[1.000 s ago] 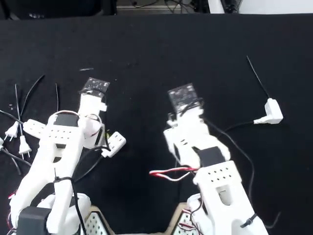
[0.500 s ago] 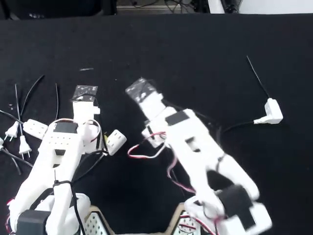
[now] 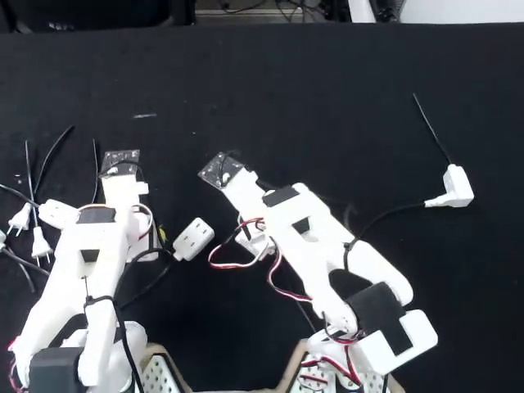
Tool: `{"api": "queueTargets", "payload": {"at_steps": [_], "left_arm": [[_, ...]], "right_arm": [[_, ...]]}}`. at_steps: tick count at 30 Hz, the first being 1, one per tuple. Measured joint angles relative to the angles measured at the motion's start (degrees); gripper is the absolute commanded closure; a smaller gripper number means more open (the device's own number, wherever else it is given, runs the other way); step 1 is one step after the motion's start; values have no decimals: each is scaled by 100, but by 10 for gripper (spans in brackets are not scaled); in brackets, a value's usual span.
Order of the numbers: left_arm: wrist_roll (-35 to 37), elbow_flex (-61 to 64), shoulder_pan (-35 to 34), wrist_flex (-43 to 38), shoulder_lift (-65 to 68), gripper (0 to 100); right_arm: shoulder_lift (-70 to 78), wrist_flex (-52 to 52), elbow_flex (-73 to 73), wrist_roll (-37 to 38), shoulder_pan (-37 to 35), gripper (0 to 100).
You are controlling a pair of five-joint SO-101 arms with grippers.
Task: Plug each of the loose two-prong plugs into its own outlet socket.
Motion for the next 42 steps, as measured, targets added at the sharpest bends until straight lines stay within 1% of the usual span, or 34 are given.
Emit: {"api": "queueTargets", "payload": {"at_steps": [3, 7, 11, 18, 30, 31, 33, 35, 42], "left_arm": [[9, 0, 114, 0, 0, 801], [220, 88, 352, 0, 0, 801], [211, 141, 580, 0, 0, 801], [211, 141, 615, 0, 0, 801], [211, 141, 615, 0, 0, 801], [211, 141, 615, 0, 0, 801], [211, 141, 615, 0, 0, 801], [211, 141, 615, 0, 0, 801], [211, 141, 615, 0, 0, 801]], "right_arm": [[0, 0, 0, 114, 0, 908], [0, 70, 0, 149, -26, 926], [-79, 404, -9, 149, -26, 926], [-633, 554, 79, 264, -26, 927], [-642, -167, 580, 360, -26, 929], [-642, -264, 624, 360, -26, 937], [-642, -413, 703, 360, -26, 988], [-642, -519, 756, 360, -26, 987], [-914, -466, 800, 360, -9, 988]]}}
